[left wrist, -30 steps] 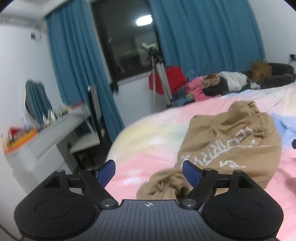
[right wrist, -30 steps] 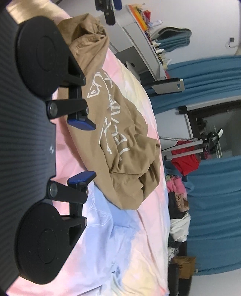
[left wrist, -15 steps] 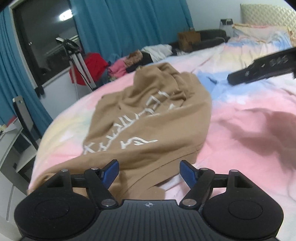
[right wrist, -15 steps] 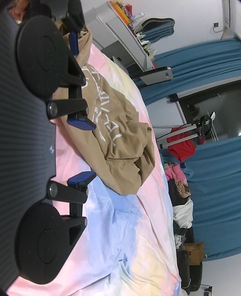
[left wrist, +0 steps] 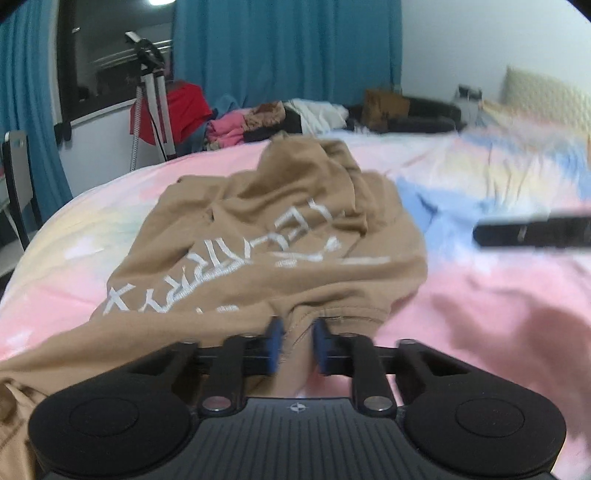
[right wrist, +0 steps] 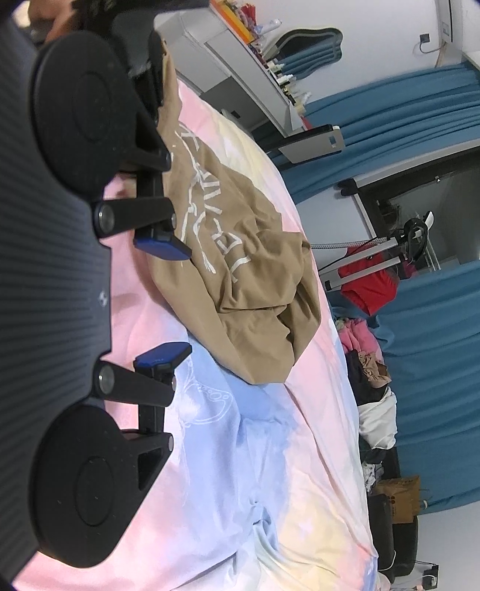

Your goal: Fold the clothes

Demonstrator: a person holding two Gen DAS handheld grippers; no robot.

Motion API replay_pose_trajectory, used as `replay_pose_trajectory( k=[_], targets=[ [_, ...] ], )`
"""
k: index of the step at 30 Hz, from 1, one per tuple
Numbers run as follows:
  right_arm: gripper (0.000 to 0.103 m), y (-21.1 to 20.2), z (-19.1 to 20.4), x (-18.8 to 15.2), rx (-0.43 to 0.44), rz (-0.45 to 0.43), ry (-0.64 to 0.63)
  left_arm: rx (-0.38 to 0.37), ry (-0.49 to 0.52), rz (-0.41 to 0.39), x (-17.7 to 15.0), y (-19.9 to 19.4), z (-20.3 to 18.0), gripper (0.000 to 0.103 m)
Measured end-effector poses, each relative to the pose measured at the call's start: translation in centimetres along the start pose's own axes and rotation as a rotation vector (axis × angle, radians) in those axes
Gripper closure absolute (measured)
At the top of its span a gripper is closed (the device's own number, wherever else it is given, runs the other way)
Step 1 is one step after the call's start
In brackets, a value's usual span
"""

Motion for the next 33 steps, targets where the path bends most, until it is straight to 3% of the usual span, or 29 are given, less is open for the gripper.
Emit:
replay_pose_trajectory(
  k=[5,13,24,33],
  targets=[
    [0.05,0.4,-0.1,-0.5,-0.004,0.011,-0.003,-0.072,-0.101,-0.07,1.7,-2.6,0.7,0.093],
    [0.05,0.5,-0.7,-0.6,0.018,0.02,0.055,-0.201,-0.178,-0.173,3.7,-7.9,-0.1,0.093],
    [0.05,-0.4,-3.2,0.8,0.07,-0.019,0.263,-0.347,-0.309,-0.292,5.4,-13.1,-0.2,0.093],
    [0.05,0.1,-1.9,0.4,0.097,0.014,0.214,-0.255,-0.431,-0.234,4.0,-11.6,3.7,0.093]
  ],
)
Point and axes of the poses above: each gripper's, at about its wrist camera, not at the fingertips, and y roughly the way its jaws point, z to its left, x to its top, the point moved 7 cm from there along y, roughly the way its jaws point, and after that the axes turned 4 degrees about y, right-handed, at the moved point
